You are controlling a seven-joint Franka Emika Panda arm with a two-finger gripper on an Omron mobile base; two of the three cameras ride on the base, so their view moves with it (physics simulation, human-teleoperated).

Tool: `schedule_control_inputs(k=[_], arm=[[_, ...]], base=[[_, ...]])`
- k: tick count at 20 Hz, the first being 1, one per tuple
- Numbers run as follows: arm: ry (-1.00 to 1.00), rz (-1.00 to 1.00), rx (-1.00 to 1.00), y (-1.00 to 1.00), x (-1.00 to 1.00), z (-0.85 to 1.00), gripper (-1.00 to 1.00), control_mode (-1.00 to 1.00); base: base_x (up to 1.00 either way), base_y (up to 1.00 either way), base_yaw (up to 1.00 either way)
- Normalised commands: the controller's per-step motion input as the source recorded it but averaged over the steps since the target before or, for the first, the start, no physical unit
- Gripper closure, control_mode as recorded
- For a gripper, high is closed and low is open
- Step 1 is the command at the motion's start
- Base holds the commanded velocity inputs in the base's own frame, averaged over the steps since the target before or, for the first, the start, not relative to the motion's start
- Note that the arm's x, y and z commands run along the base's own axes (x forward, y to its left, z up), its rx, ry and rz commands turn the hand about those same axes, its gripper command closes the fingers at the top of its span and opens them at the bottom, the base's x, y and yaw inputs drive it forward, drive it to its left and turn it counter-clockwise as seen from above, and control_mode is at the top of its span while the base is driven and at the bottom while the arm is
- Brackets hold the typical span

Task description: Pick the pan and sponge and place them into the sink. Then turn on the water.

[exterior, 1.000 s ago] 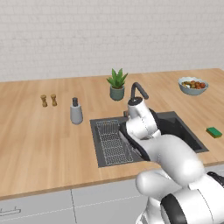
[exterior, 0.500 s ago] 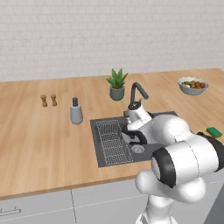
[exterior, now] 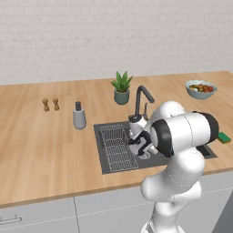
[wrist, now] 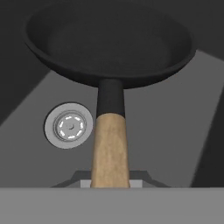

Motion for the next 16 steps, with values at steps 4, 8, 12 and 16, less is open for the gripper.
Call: schedule_control_inputs(k=[4,8,12,16], arm=[[0.08,0.0,0.0,0.0,0.11,-0.52,1.0,-1.0],[0.04,0.0,0.0,-0.12,0.22,-0.38,1.0,-1.0],[0.04,0.0,0.0,-0.23,0.18,-0.1,1.0,-1.0],[0.0,0.0,0.0,-0.08,0.16,-0.33,1.0,-1.0]], base=[[0.0,0.0,0.0],[0.0,0.0,0.0],[0.0,0.0,0.0],[0.0,0.0,0.0]])
